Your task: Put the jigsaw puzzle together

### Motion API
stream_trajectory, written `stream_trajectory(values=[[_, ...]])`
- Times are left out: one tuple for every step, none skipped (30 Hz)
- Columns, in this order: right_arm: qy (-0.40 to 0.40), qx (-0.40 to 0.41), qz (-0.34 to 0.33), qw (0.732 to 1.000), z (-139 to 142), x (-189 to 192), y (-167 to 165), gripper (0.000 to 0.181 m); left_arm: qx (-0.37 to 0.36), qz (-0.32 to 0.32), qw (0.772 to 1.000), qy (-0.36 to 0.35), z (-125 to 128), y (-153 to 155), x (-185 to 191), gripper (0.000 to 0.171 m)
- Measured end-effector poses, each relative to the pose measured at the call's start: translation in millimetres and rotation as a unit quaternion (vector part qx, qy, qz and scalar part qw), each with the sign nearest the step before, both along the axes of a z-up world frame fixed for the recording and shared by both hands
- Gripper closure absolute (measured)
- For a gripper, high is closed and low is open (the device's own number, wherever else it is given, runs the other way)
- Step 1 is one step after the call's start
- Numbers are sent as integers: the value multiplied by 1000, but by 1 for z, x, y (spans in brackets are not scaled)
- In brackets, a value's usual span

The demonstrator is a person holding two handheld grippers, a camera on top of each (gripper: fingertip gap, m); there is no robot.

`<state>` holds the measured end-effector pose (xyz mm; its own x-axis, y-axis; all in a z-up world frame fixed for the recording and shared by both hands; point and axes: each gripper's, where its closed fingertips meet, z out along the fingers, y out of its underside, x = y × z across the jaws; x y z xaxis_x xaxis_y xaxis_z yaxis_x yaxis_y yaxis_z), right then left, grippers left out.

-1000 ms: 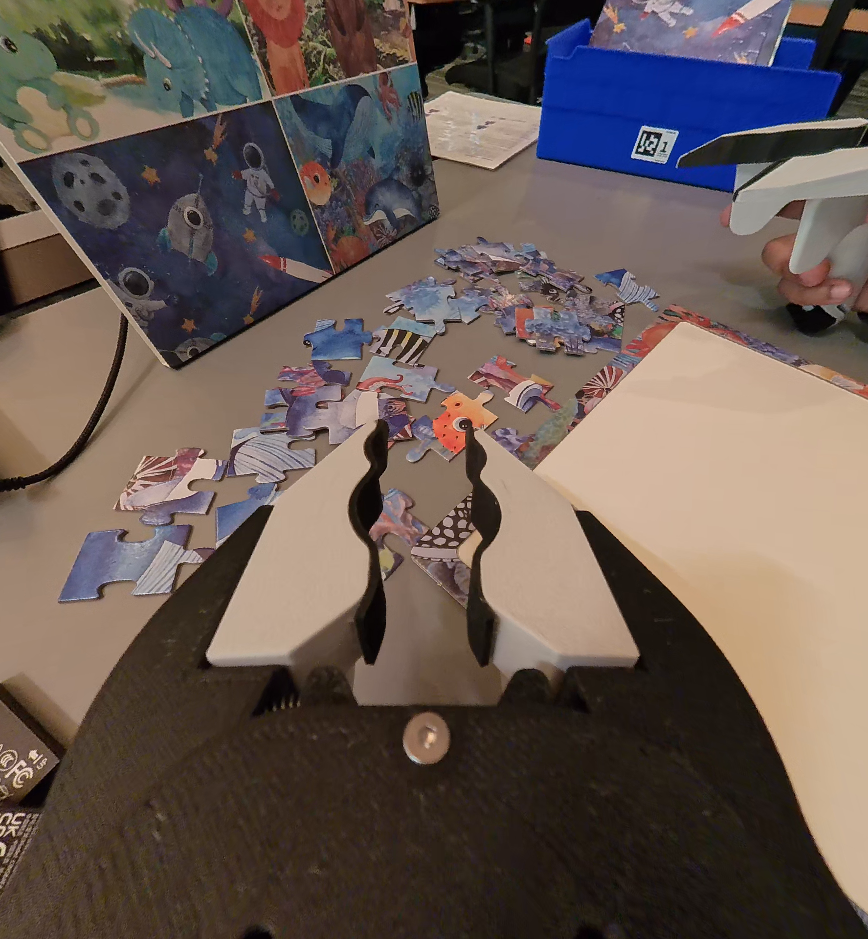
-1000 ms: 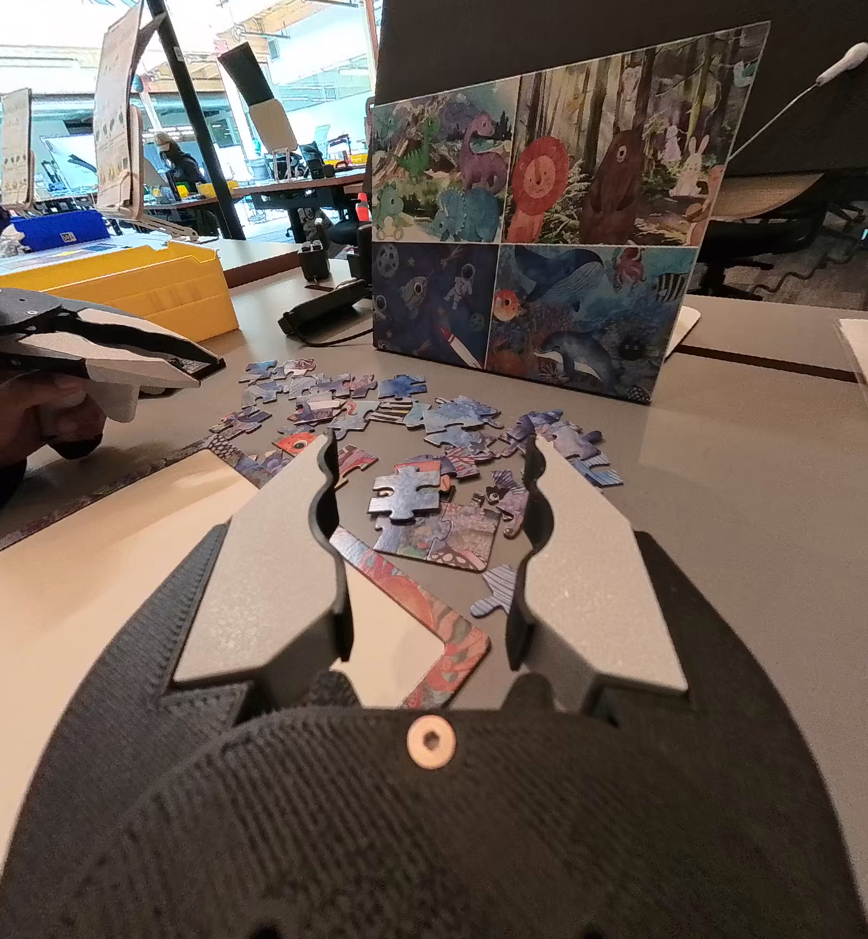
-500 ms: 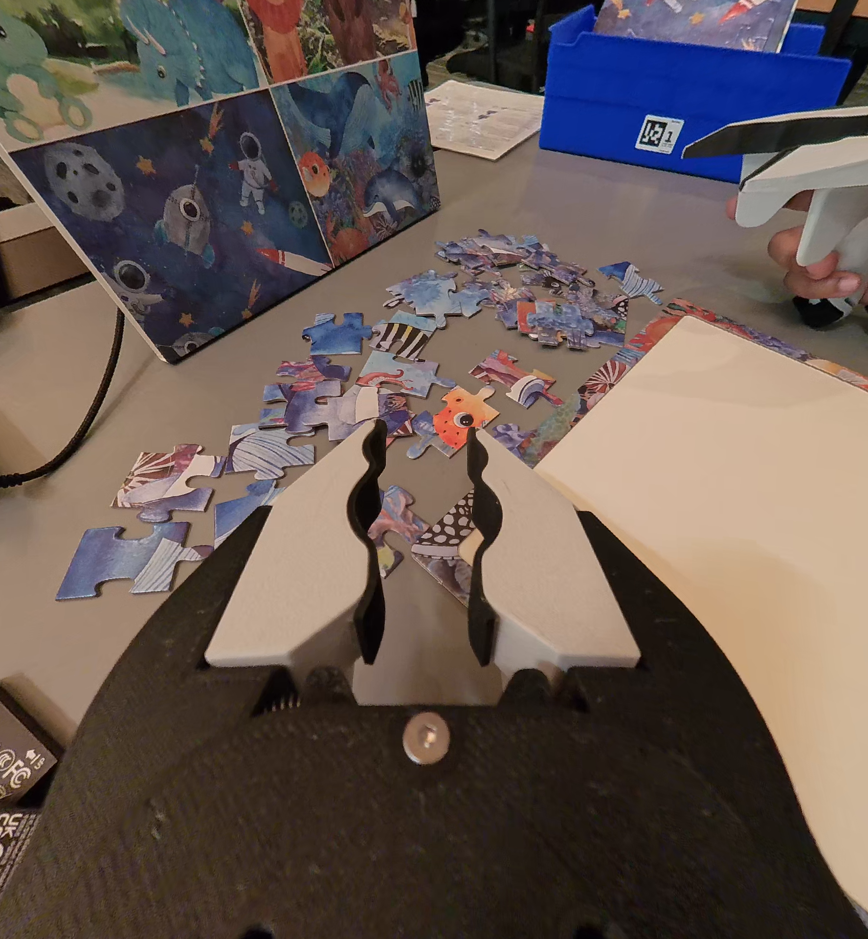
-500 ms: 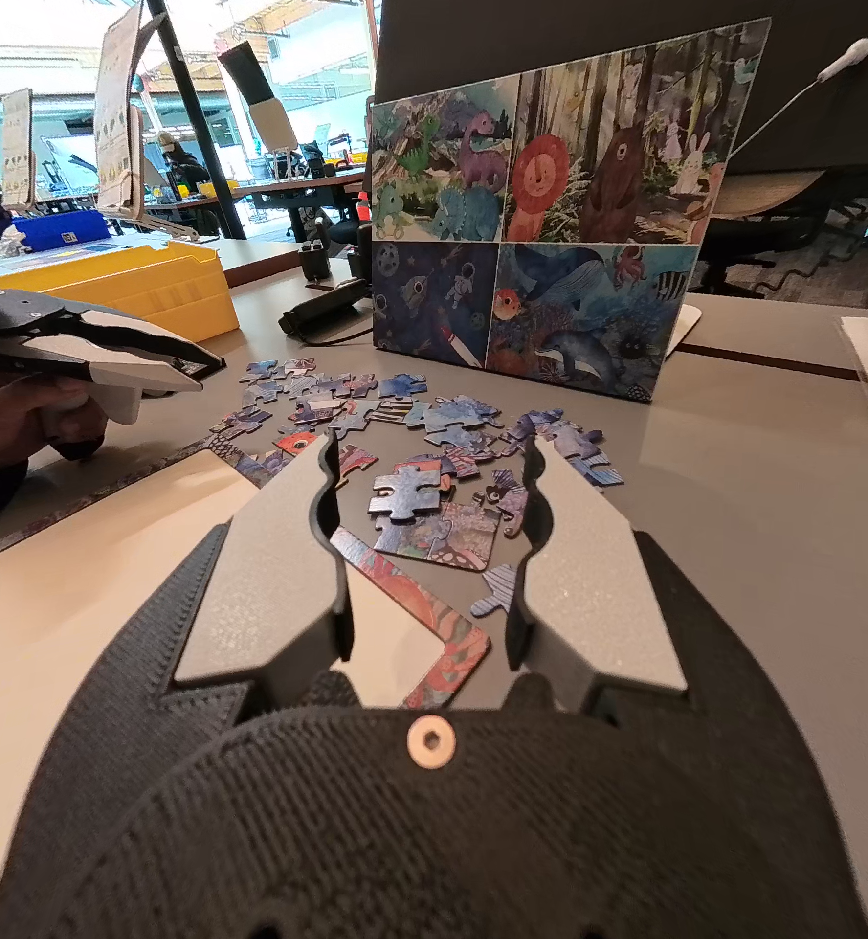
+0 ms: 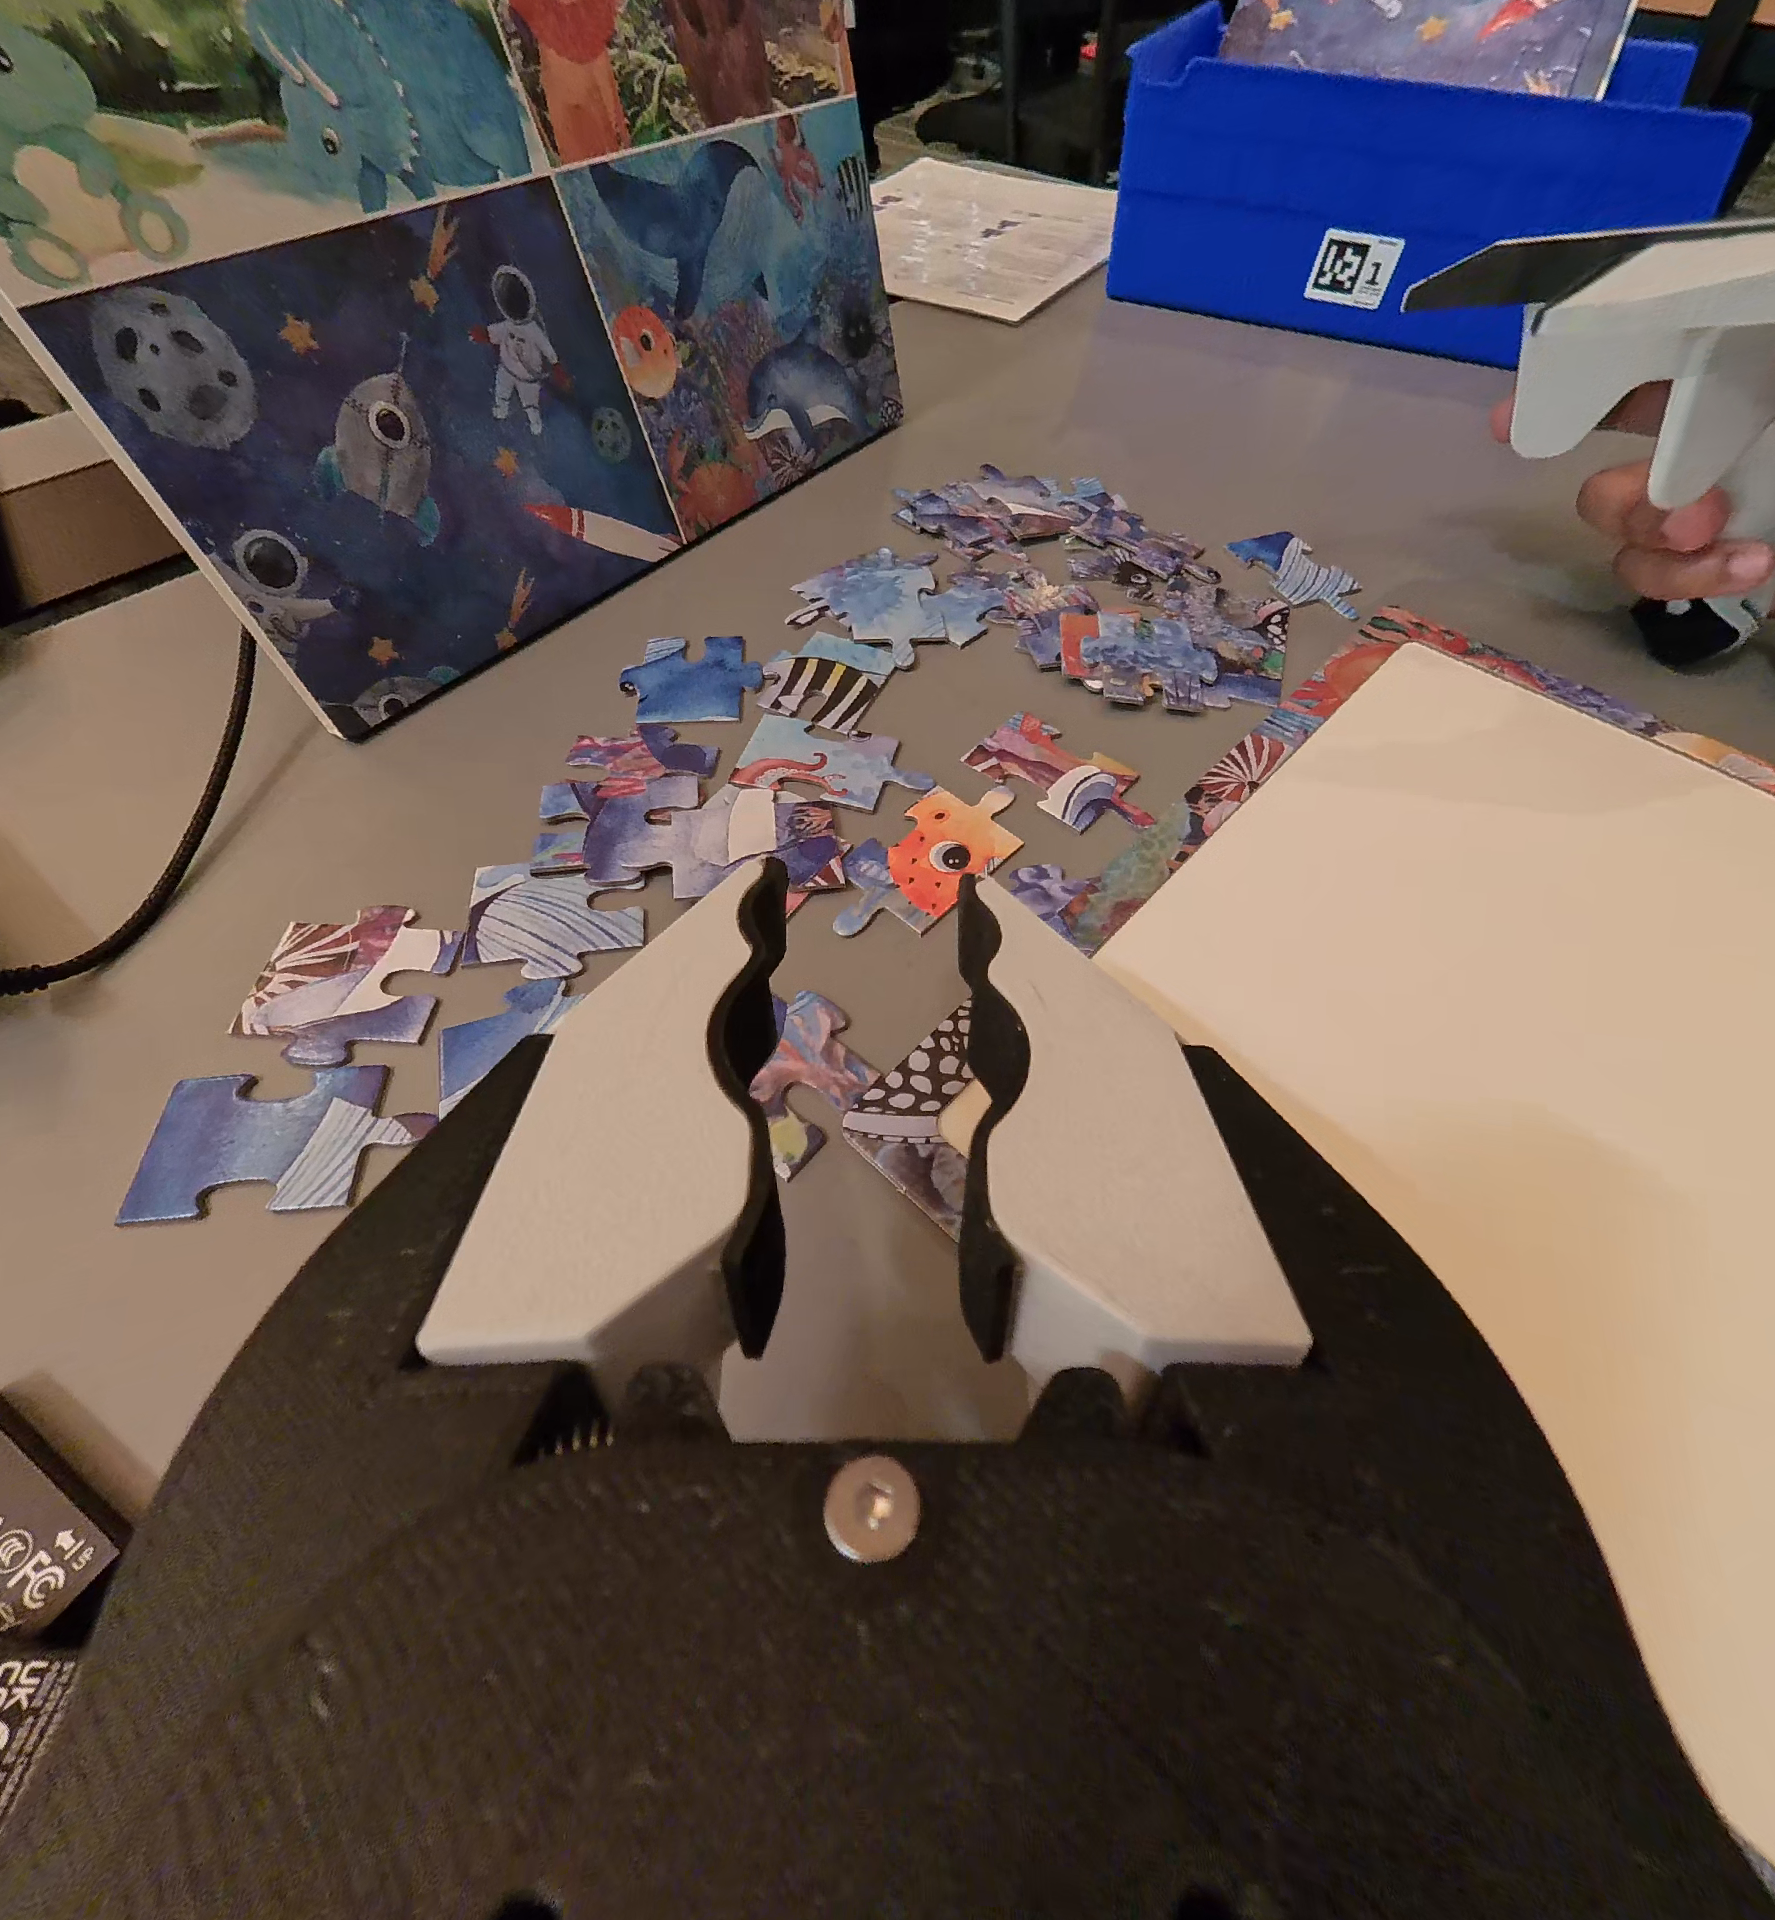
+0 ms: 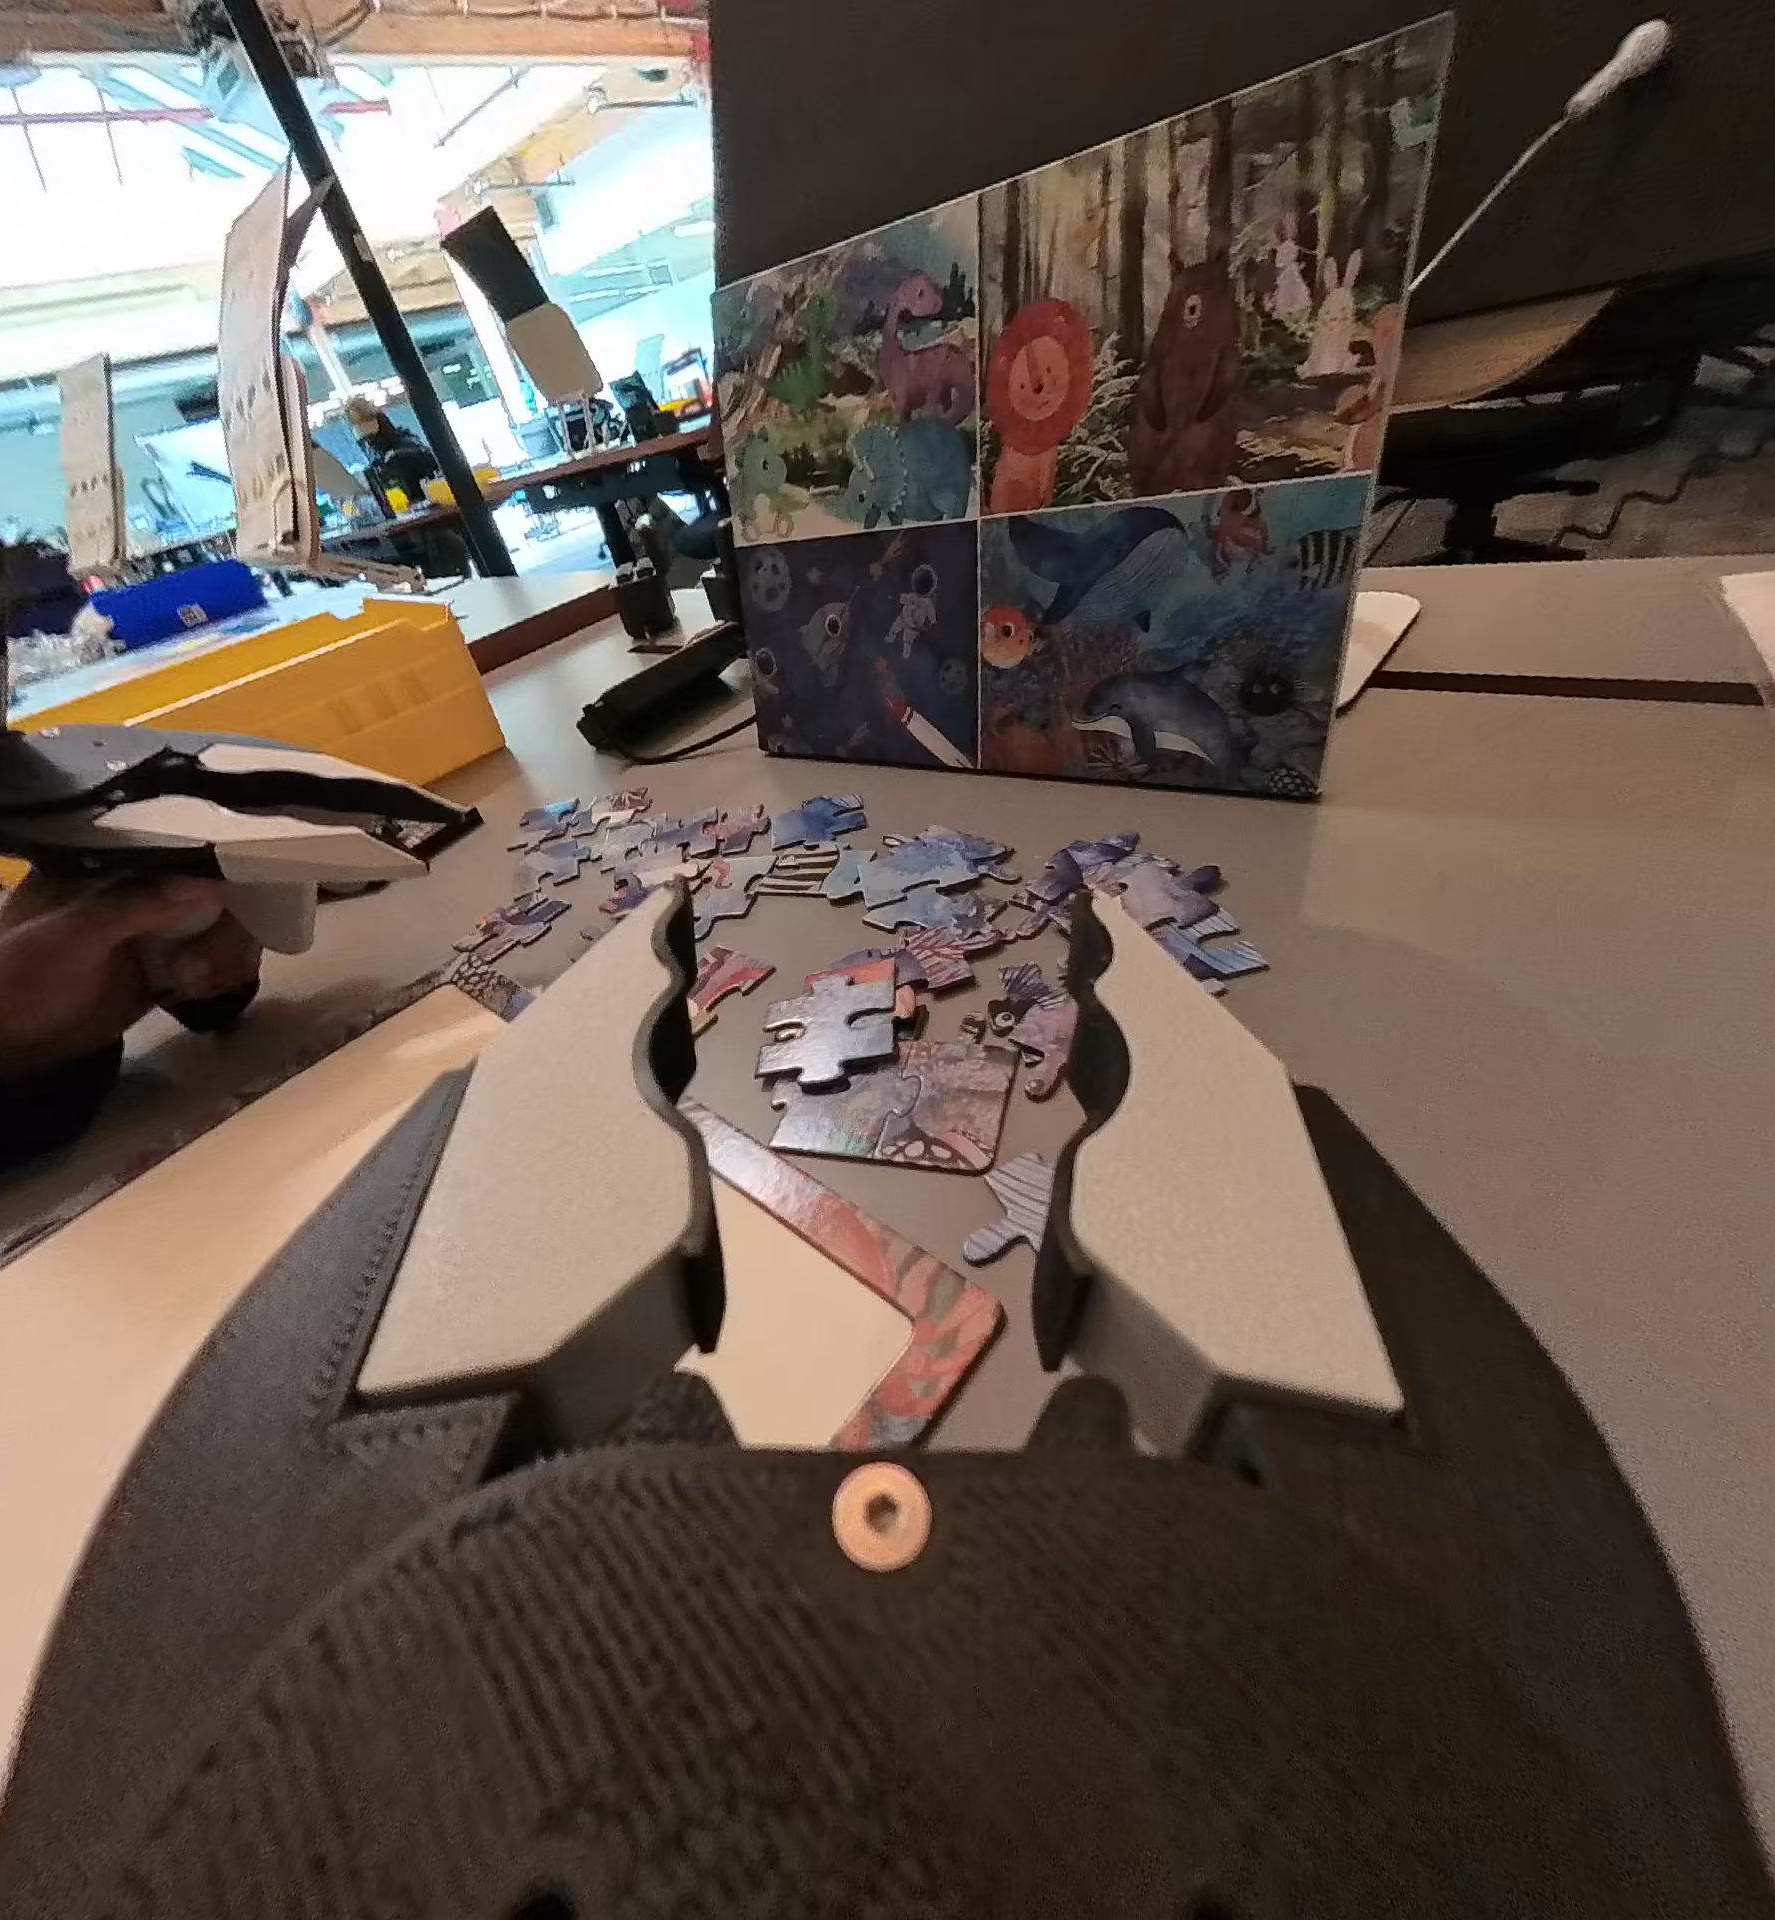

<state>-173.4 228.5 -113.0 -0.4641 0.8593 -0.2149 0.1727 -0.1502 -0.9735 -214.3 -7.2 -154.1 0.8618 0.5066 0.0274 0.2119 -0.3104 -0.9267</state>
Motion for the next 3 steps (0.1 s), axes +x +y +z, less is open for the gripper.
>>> stream_trajectory(values=[[-1, -8, -3, 1000, 1, -1, 2, 111, 0, 0, 1000, 0, 0, 0, 0, 141], [0, -14, -9, 1000, 2, -1, 5, 112, 0, 0, 1000, -1, 0, 0, 0, 141], [4, -19, -15, 1000, 4, -1, 9, 113, 0, 0, 1000, -1, 0, 0, 0, 141]])
